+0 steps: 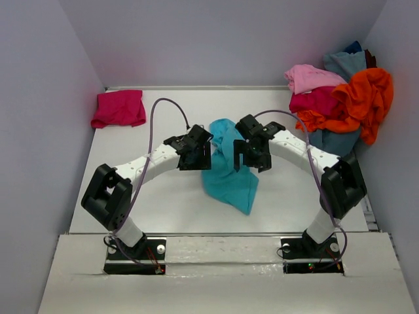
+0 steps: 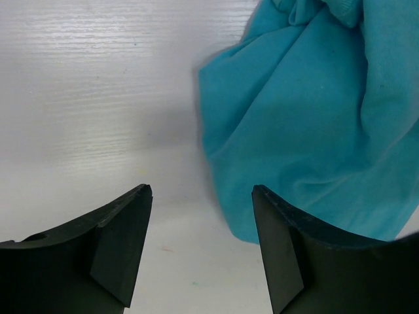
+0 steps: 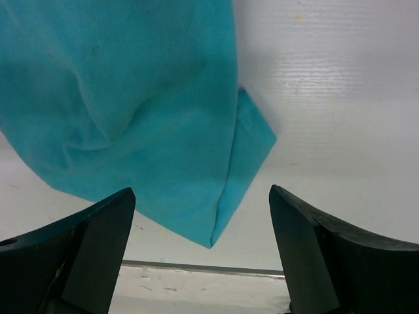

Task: Fold and stack the t-shirts
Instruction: Flatten the tshirt out

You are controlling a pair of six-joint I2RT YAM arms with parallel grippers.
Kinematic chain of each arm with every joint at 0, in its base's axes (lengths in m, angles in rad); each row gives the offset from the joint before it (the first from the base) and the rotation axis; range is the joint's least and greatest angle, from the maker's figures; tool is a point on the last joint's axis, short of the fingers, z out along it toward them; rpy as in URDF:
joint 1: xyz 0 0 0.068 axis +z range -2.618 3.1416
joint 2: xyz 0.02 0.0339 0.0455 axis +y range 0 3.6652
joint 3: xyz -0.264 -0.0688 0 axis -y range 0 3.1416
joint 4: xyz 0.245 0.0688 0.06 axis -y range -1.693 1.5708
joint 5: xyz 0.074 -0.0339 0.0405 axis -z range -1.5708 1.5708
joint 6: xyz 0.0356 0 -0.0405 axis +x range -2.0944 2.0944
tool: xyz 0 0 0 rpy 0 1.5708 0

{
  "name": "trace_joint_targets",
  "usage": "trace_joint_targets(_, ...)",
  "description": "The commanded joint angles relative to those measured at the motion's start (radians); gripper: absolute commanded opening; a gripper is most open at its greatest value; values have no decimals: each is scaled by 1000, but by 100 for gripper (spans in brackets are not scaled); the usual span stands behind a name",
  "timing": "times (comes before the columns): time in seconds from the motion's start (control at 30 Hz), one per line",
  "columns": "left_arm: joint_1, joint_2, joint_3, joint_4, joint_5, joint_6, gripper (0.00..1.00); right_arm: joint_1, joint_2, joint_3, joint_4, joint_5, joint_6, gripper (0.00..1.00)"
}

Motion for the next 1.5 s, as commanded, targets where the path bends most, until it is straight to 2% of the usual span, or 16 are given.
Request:
trace_joint_targets(0.0,-5,19,-10,-10,51,20,71,-6,-7,-12,80,-49,20,87)
trace_joint_targets(0.33,-15,103,12,-10,116,64,69,-6,33,-34,117,-66,12,85)
trace_joint_targets(0.5,-15,145,25,-4,171,87,60,-6,45,-49,134,-79,12,85)
trace_joint_targets(0.87,-15,174,64,-3,162,89,38,-6,79,-40,150,-87,3,83)
trace_joint_targets(1.07,-15,203,93,2,174,100,37,-6,92,-21,147,-81,-8,82)
trace_joint_targets(1.2,-15,209,100,0,171,103,32,-6,100,-23,149,-81,-10,82)
trace_joint_targets(1.3,-15,212,104,-7,163,104,21,-6,109,-21,155,-82,-10,82)
trace_joint_targets(1.37,-15,215,111,-20,151,101,8,-6,115,-15,154,-88,-11,82)
trace_joint_targets(1.43,-15,212,120,-27,151,98,6,-6,122,-8,155,-89,-14,82)
trace_joint_targets(1.47,-15,206,126,-39,96,94,6,-6,135,8,152,-89,-20,82)
